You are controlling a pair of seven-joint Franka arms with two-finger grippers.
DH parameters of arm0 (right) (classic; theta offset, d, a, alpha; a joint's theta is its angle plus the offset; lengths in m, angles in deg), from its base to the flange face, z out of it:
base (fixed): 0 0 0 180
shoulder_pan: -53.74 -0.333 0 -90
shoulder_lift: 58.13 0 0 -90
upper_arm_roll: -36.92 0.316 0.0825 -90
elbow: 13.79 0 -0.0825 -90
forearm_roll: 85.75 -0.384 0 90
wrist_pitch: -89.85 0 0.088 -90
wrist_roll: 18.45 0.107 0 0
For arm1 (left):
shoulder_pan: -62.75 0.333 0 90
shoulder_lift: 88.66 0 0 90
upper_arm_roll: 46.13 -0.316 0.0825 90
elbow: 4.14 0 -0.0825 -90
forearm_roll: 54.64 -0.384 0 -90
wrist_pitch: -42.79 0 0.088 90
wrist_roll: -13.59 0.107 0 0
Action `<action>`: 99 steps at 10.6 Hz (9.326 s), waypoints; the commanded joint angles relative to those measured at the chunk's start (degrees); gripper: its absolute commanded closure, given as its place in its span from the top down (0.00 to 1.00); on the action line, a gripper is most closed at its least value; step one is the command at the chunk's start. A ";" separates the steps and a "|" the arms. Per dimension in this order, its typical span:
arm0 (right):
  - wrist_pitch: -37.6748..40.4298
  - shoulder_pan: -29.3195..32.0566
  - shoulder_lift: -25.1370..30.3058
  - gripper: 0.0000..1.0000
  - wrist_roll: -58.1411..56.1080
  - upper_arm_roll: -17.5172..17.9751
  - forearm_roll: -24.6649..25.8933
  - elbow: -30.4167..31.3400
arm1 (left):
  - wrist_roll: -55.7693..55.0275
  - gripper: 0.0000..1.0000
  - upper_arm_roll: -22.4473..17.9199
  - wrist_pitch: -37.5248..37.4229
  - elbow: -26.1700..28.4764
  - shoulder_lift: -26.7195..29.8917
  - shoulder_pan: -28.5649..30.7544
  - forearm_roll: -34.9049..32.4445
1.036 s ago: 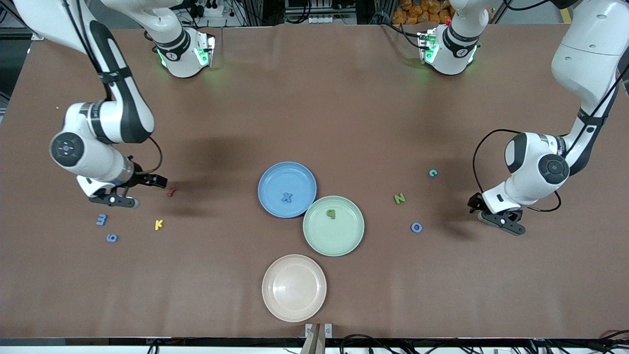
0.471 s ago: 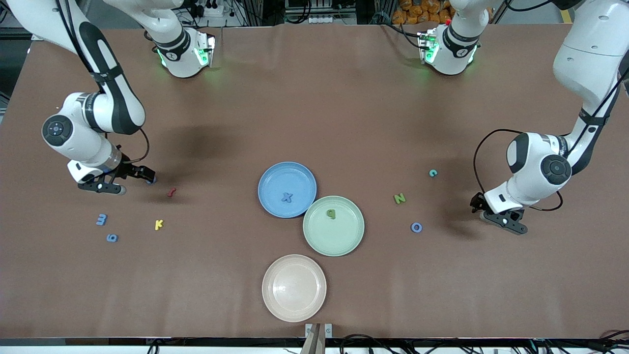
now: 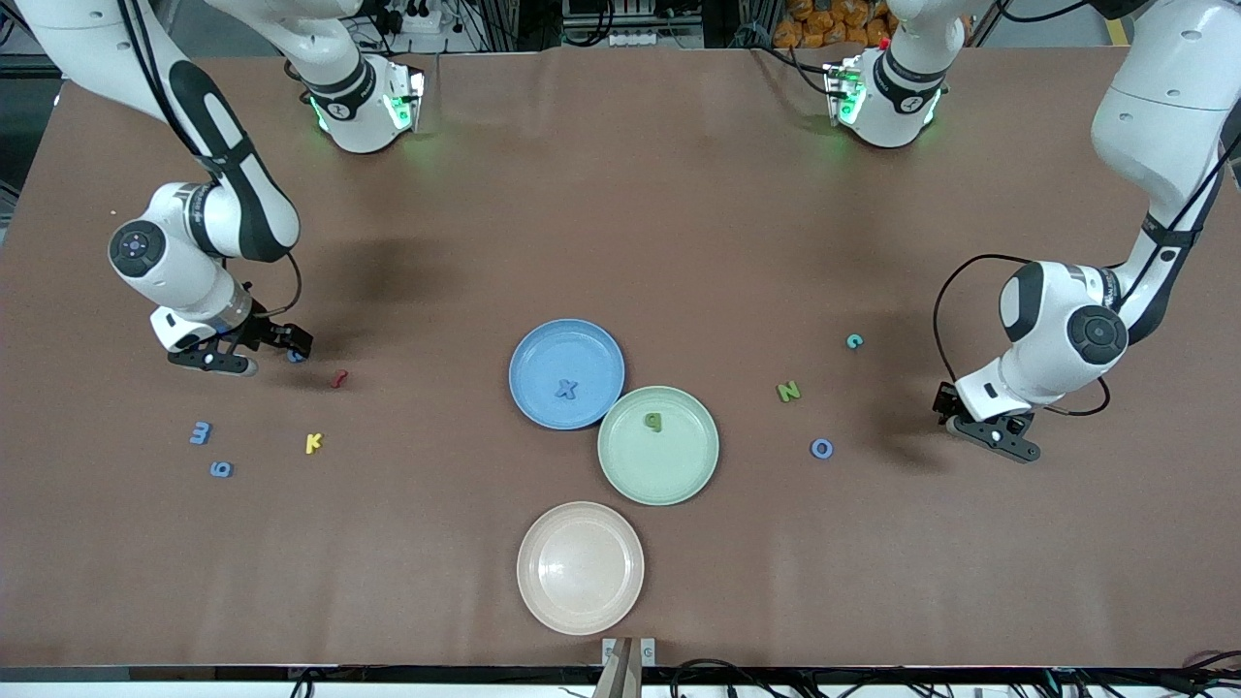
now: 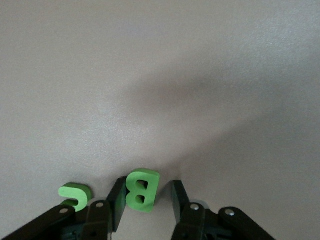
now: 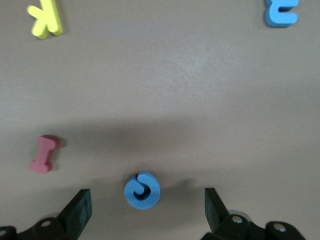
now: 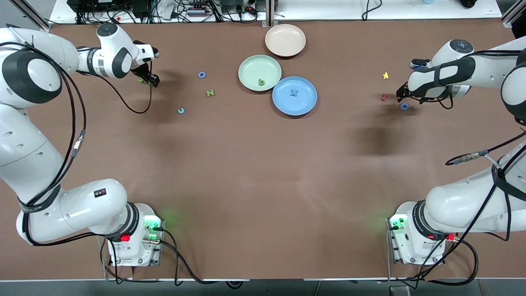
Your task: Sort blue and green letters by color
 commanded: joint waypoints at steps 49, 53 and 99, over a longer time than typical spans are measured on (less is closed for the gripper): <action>25.29 18.03 -12.57 1.00 -2.64 13.30 5.51 -32.94 | 13.13 0.83 -3.20 -14.24 -13.48 -4.84 -1.26 5.34; 21.97 21.30 -15.47 1.00 -3.19 13.30 13.11 -32.85 | 12.33 0.79 -3.20 -13.88 -13.39 -5.11 -1.18 3.13; 25.82 -12.13 -17.32 1.00 37.46 17.51 6.51 -44.10 | -68.44 0.97 0.41 -14.08 -8.22 -0.71 -25.61 4.80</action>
